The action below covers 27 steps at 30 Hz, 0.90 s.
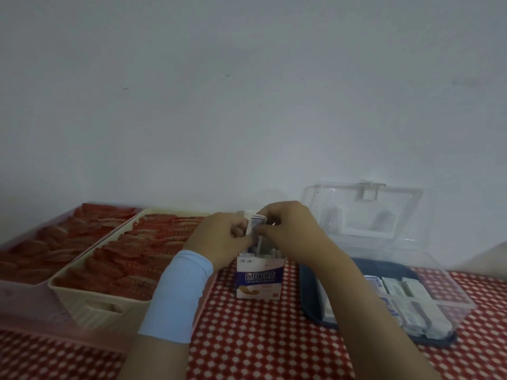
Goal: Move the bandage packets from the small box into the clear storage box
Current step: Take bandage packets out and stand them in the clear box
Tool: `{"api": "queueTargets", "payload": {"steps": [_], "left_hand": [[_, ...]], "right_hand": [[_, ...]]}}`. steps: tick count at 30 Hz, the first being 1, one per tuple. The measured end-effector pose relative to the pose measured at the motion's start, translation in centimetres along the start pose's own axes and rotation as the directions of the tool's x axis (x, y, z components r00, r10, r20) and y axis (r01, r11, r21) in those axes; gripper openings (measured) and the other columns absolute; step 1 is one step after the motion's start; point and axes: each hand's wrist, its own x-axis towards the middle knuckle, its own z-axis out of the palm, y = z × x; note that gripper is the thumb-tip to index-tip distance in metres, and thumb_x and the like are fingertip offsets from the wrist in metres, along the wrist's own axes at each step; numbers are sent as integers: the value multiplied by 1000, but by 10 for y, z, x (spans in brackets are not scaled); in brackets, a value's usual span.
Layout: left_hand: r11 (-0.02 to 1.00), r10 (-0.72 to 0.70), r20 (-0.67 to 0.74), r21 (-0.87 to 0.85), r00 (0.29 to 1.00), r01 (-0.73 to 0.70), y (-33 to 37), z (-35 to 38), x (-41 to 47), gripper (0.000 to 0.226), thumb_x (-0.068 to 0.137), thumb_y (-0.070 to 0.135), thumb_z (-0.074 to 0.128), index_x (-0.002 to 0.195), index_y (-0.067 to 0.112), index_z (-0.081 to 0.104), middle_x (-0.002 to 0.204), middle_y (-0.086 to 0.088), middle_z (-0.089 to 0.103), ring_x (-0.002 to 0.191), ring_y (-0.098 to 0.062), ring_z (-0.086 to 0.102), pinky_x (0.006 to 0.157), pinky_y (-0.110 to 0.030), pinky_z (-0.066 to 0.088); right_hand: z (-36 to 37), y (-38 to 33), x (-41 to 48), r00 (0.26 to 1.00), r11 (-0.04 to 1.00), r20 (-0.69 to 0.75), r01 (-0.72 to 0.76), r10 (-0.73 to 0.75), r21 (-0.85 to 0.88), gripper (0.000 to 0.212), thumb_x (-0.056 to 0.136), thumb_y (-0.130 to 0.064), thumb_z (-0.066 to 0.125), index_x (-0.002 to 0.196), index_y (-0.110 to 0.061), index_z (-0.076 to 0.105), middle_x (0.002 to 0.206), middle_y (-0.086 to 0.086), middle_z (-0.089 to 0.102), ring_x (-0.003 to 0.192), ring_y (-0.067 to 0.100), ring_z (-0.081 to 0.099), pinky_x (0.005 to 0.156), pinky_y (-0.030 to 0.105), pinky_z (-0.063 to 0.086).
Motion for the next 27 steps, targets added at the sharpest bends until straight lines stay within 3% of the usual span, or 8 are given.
{"api": "queueTargets", "payload": {"steps": [4, 6, 9, 11, 15, 18, 22, 27], "left_hand": [[991, -45, -108, -131, 993, 31, -2, -7, 1, 23, 80, 32, 77, 81, 10, 70, 76, -16, 70, 69, -31, 65, 65, -44, 53], [974, -88, -180, -223, 980, 47, -5, -13, 1, 23, 81, 25, 78, 83, 4, 69, 76, -16, 70, 66, -29, 64, 65, -43, 53], [883, -194, -260, -466, 946, 53, -6, -20, -1, 5, 86, 15, 74, 87, 11, 73, 75, -4, 75, 64, -15, 71, 58, -31, 54], [798, -242, -239, -601, 941, 52, -4, -20, -3, 5, 88, 10, 72, 92, 12, 74, 79, -3, 77, 63, -9, 71, 56, -20, 53], [690, -278, -199, -722, 940, 51, -1, -15, -1, 8, 87, 1, 71, 94, 5, 72, 82, -13, 75, 69, -19, 74, 61, -31, 61], [712, -276, -211, -700, 938, 51, -3, -12, 1, 10, 87, 1, 71, 89, 11, 72, 79, -10, 75, 69, -17, 74, 60, -30, 61], [804, -253, -243, -591, 936, 64, -7, -13, 2, 8, 86, 6, 72, 87, 14, 73, 73, -2, 74, 65, -14, 73, 58, -27, 60], [834, -243, -253, -547, 936, 69, -5, -13, 1, 6, 86, 8, 73, 86, 14, 73, 73, -2, 75, 67, -17, 73, 69, -39, 62]], "right_hand": [[2, -1, 1, 996, 987, -88, -12, 26, 160, 20, 91, -24, 69, 110, -27, 74, 91, -12, 74, 79, 0, 65, 74, 22, 56], [-1, -3, -1, 997, 997, -73, -36, 31, -62, 22, 94, -26, 65, 115, -29, 72, 103, -13, 72, 90, 3, 65, 83, 25, 56], [6, -12, -1, 995, 904, 96, 12, 32, -427, 19, 94, -31, 63, 109, -33, 75, 105, -10, 73, 92, 12, 67, 84, 33, 58], [16, -17, 1, 981, 854, 186, 44, 62, -519, 18, 94, -36, 64, 108, -35, 76, 100, -8, 73, 88, 15, 66, 80, 34, 58], [22, -19, 6, 970, 808, 232, 80, 72, -584, 20, 93, -44, 65, 108, -36, 76, 94, -6, 71, 84, 16, 64, 73, 32, 56], [21, -18, 5, 969, 830, 237, 77, 68, -552, 21, 92, -42, 66, 111, -38, 74, 98, -10, 70, 88, 14, 64, 70, 29, 51], [6, -20, 1, 980, 918, 180, -2, 80, -396, 33, 87, -35, 73, 120, -35, 68, 107, -12, 70, 98, 11, 64, 82, 30, 53], [-7, -19, -3, 976, 977, 193, -55, 96, -207, 13, 85, -28, 76, 96, -31, 80, 92, -13, 75, 83, 6, 68, 78, 31, 60]]}}
